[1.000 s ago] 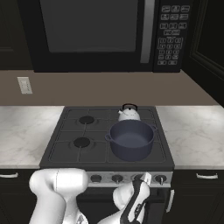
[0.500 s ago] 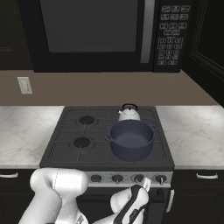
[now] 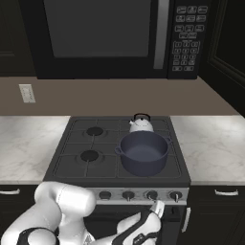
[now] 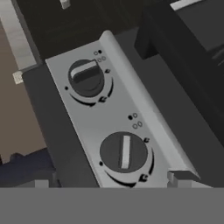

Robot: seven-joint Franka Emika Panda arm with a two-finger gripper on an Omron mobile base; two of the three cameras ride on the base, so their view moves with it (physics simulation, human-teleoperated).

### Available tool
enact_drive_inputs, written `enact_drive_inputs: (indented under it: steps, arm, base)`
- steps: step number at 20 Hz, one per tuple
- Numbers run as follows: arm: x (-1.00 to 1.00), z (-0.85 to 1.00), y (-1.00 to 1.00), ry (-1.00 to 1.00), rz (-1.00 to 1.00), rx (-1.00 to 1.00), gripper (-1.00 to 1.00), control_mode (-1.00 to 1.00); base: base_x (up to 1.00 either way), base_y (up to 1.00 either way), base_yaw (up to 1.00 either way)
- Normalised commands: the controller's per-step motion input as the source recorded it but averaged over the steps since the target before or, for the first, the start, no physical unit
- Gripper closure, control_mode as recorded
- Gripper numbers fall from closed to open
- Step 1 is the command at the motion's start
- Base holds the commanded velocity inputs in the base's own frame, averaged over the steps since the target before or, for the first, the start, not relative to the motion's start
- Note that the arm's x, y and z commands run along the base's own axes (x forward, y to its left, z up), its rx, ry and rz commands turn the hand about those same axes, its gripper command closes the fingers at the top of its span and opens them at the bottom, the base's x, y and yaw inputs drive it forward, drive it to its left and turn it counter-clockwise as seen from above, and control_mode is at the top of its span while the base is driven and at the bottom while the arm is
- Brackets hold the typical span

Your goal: Pick the kettle from the cabinet and place it on a stove burner. Then pick the pot from the counter and place it on another stove burner. Finally, turn both burners on.

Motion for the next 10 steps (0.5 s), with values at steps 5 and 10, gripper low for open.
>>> enact_drive_inputs:
  steps: [5,10]
  arm:
    - [-0.01,0.42,-0.24,0.01,0.03,0.12,-1.00,-1.00]
    - [0.00,0.14,-0.36,0.02,0.03,0.21,-1.00,-1.00]
  base:
    - [0.00,0.00,0.00]
    - [0.00,0.00,0.00]
